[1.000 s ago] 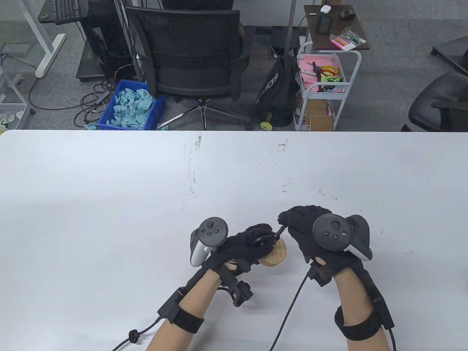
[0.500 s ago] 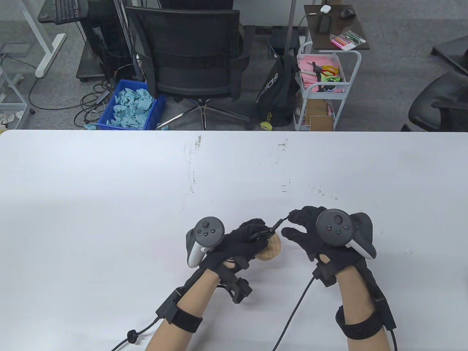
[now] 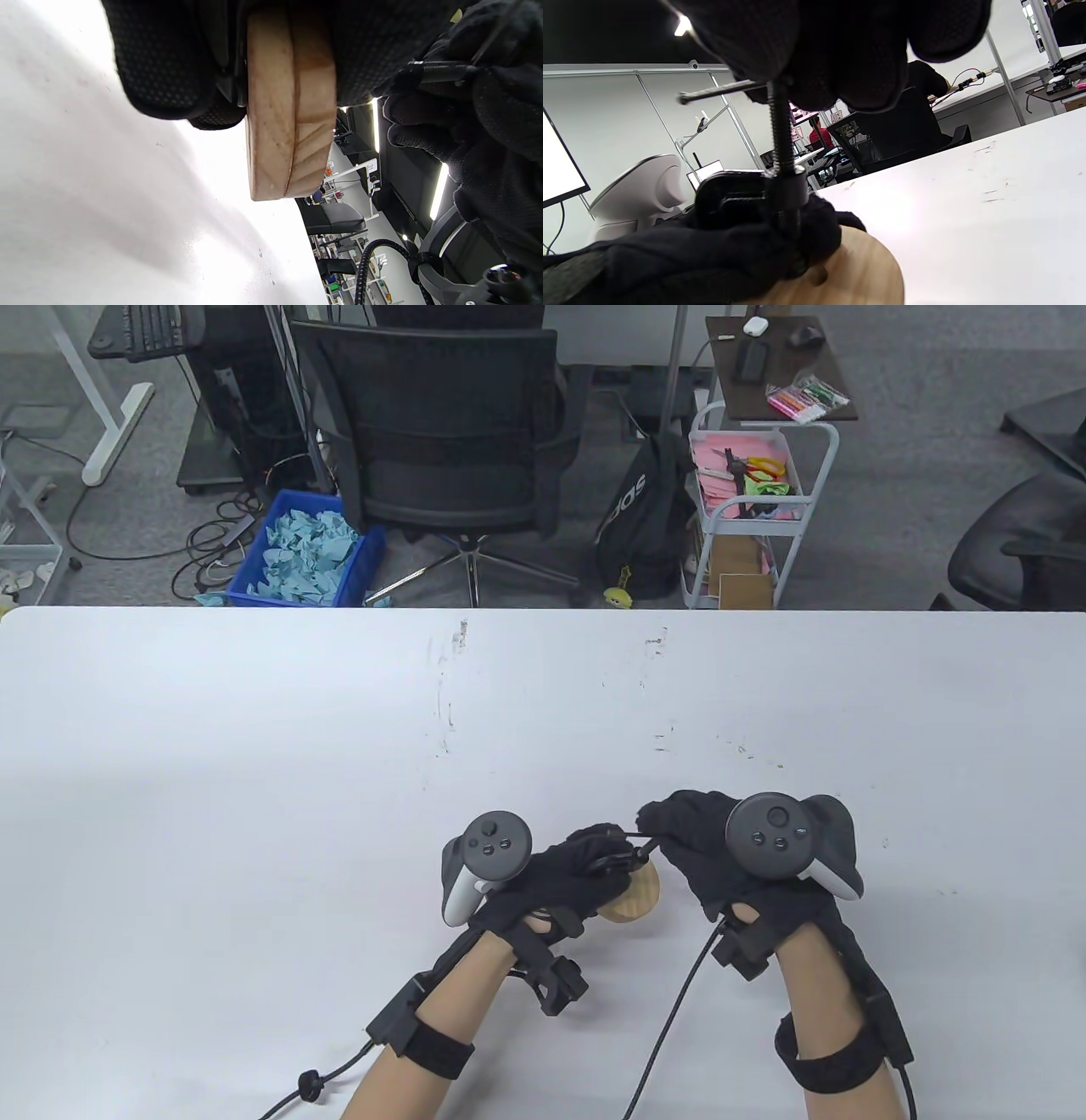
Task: Unscrew the clamp open
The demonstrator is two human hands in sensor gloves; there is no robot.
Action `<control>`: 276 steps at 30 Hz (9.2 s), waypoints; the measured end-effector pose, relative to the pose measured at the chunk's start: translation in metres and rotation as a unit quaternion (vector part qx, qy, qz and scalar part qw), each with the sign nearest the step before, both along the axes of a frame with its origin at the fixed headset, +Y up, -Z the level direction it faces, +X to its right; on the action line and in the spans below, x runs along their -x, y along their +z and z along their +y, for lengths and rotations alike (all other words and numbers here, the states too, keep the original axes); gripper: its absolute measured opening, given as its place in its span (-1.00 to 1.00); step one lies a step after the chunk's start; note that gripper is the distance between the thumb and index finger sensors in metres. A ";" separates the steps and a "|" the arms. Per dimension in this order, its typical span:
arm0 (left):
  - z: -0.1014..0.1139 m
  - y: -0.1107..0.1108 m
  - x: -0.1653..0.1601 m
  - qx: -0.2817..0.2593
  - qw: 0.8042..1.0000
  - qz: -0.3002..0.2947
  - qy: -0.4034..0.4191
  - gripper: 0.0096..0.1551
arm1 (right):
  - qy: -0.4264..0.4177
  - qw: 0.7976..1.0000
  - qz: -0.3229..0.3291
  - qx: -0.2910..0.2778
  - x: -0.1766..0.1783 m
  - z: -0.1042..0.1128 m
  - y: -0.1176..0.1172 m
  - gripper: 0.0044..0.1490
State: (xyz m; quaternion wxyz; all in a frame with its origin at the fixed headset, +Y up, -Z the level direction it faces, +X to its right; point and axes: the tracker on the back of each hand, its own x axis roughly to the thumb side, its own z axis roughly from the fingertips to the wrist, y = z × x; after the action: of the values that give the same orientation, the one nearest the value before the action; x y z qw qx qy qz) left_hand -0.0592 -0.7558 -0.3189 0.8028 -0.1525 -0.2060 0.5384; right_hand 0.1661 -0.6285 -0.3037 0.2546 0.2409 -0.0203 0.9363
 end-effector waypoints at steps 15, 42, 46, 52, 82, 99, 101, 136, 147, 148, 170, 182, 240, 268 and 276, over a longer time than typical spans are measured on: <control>0.006 -0.003 0.009 -0.007 1.000 0.015 -0.001 -0.55 | -0.043 0.998 -0.043 0.001 -0.008 -0.002 -0.003 -0.36; 0.008 -0.002 0.004 0.004 1.000 0.001 0.018 -0.56 | -0.025 0.999 -0.027 0.002 -0.004 0.000 -0.001 -0.36; 0.008 -0.003 0.007 0.000 1.000 0.018 0.007 -0.56 | -0.041 0.997 -0.052 -0.028 -0.009 0.006 0.002 -0.30; 0.008 -0.003 0.009 0.008 0.999 0.030 0.015 -0.56 | -0.016 0.997 -0.077 -0.021 -0.018 0.010 0.004 -0.37; 0.009 0.002 -0.002 0.010 1.000 -0.007 0.015 -0.56 | -0.050 0.999 0.004 -0.005 -0.005 0.005 0.001 -0.57; 0.011 0.003 -0.001 -0.009 1.000 0.002 -0.012 -0.56 | 0.012 0.998 -0.065 -0.007 -0.015 0.007 0.002 -0.20; 0.010 0.003 -0.001 -0.008 1.000 0.002 -0.009 -0.56 | 0.007 0.998 -0.064 -0.003 -0.013 0.006 0.001 -0.21; 0.020 -0.008 0.034 0.005 0.998 0.031 0.062 -0.57 | -0.175 0.961 -0.033 0.211 -0.030 -0.066 -0.042 -0.26; 0.021 -0.008 0.028 0.014 0.992 -0.010 0.129 -0.58 | -0.202 0.940 0.003 0.275 0.000 -0.097 -0.044 -0.02; 0.020 -0.007 0.027 0.024 0.989 -0.013 0.148 -0.57 | -0.204 0.939 0.006 0.277 0.001 -0.098 -0.044 -0.01; 0.026 -0.013 0.056 -0.003 0.992 0.065 0.111 -0.59 | -0.111 0.974 -0.038 0.196 -0.017 -0.085 -0.046 -0.18; 0.025 -0.014 0.057 0.007 0.991 0.061 0.119 -0.59 | -0.027 0.977 -0.057 0.206 0.007 -0.112 -0.046 -0.20; 0.026 -0.014 0.065 0.038 0.988 0.105 0.110 -0.49 | 0.193 0.942 -0.236 0.139 -0.047 -0.126 -0.058 -0.16; 0.001 -0.018 0.081 0.053 0.957 0.211 -0.191 -0.45 | 0.120 0.971 -0.184 0.095 -0.090 -0.114 0.021 -0.04; -0.008 -0.017 0.078 0.037 0.938 0.237 -0.251 -0.47 | 0.118 0.968 -0.195 0.101 -0.094 -0.116 0.021 -0.04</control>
State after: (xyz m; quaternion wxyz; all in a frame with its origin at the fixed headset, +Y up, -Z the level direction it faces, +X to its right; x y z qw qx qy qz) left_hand -0.1372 -0.7635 -0.3360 0.9310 -0.0969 0.0558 0.3476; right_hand 0.2605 -0.7447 -0.2828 0.1564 0.0278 0.0540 0.9858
